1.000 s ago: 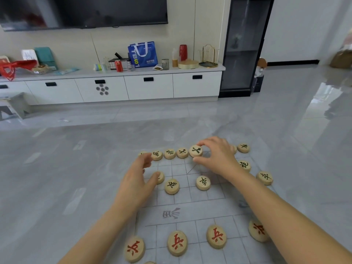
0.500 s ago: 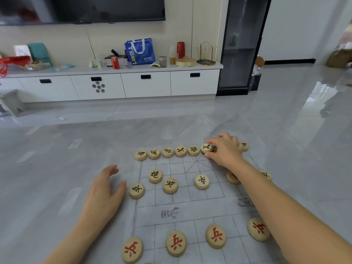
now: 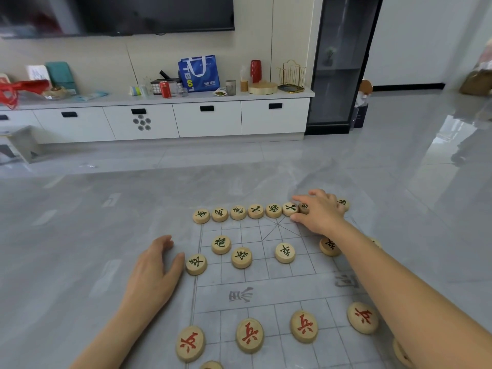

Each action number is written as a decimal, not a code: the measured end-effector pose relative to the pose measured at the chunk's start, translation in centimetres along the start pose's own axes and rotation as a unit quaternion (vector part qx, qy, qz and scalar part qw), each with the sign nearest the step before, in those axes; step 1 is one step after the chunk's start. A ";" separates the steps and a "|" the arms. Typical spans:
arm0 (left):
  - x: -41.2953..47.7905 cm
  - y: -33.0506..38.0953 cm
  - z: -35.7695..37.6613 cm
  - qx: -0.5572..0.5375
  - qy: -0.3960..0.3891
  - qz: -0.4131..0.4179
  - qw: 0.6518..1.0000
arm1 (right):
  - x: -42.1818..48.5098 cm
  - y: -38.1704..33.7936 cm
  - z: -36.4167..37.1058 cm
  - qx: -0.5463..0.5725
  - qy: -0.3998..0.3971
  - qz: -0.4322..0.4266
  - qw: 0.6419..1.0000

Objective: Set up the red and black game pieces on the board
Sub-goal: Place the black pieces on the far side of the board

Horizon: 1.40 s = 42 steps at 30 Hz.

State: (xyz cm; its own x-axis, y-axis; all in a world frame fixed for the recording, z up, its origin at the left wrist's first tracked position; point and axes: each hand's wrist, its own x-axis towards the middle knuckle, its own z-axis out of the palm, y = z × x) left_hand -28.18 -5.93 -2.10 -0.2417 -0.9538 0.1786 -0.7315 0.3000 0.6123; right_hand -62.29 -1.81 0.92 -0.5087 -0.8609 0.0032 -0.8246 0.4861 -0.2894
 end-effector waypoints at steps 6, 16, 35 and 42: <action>0.2 0.1 0.1 0.008 -0.002 0.009 1.000 | -1.4 -0.4 -0.3 0.020 0.006 -0.006 1.000; 5.0 0.1 -0.1 -0.015 -0.030 -0.019 0.999 | -3.0 -8.0 1.9 0.058 -0.010 -0.110 0.992; 9.8 1.4 4.9 0.017 0.012 0.065 0.998 | 0.8 -13.6 4.6 -0.002 -0.002 -0.155 0.988; 9.8 1.4 4.9 -0.020 0.022 0.043 0.999 | 1.5 -14.2 4.9 0.030 -0.025 -0.144 0.989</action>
State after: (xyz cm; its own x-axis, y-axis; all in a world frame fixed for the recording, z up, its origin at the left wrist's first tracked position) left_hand -34.67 -14.74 -3.33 -0.2736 -0.9243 0.2660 -0.6825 0.3814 0.6235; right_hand -50.13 -10.78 0.31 -0.2416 -0.9693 0.0464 -0.9163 0.2121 -0.3398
